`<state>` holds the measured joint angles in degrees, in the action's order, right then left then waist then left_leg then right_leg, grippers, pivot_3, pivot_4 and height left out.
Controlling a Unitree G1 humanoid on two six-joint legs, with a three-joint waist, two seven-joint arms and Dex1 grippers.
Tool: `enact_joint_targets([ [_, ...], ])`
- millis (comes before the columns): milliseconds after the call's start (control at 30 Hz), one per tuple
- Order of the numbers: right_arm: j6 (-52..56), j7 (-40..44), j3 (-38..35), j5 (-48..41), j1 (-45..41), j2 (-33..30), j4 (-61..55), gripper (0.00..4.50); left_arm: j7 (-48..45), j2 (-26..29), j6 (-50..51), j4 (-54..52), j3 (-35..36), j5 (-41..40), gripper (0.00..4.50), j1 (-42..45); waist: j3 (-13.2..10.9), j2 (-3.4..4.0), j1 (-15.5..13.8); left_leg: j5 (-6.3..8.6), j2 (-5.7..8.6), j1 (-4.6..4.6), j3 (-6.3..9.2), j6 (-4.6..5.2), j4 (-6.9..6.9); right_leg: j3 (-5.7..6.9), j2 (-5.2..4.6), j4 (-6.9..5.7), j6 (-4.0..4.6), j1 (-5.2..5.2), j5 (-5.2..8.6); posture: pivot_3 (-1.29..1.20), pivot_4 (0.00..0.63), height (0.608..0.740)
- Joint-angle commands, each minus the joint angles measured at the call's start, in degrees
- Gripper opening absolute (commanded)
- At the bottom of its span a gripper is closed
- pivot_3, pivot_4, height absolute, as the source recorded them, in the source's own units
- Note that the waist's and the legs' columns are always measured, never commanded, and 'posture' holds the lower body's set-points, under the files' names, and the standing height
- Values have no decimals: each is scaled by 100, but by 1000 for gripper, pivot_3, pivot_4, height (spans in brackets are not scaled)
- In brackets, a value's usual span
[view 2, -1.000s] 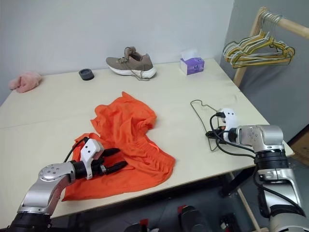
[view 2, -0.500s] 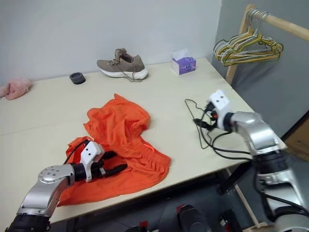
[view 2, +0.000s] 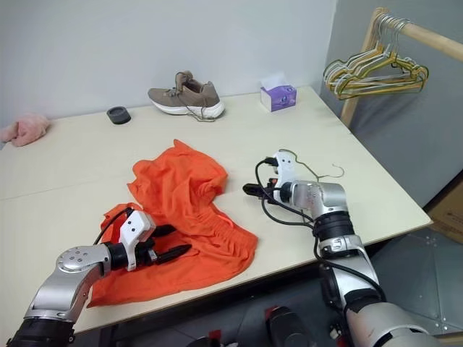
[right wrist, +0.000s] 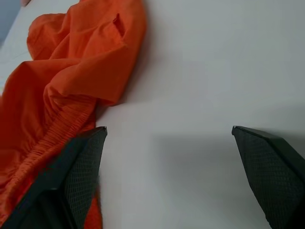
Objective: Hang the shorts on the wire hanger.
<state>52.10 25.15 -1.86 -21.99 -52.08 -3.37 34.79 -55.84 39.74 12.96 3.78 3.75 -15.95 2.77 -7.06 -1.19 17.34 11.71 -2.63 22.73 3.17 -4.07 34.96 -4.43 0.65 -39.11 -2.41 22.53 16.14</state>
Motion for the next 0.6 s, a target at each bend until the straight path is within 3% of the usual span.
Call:
enact_joint_targets([
  [33,-634,237,67,149,-354,125,329,4482,-34,53,-70,-106,25,4,3766,14,1,-1,3,0,0,0,0,0,0,0,0,0,0,0,0,-213,52,740],
  [433,-2258,579,203,714,-1137,864,2091,4482,30,72,-32,-303,85,-17,3766,-173,4,-3,0,0,-1,0,4,0,-1,3,0,-3,3,0,-2,-183,49,740],
  [500,-2275,709,290,795,-1091,849,2008,4482,57,58,-7,-351,95,-30,3766,-181,6,-5,-14,0,-1,0,6,0,-1,5,0,-3,3,0,-2,-178,50,740],
  [600,-1546,1483,967,854,-275,195,118,4482,68,69,-1,-383,137,-46,3766,-245,8,-8,-149,0,-1,4,12,0,1,10,0,-1,3,0,-2,-188,59,740],
])
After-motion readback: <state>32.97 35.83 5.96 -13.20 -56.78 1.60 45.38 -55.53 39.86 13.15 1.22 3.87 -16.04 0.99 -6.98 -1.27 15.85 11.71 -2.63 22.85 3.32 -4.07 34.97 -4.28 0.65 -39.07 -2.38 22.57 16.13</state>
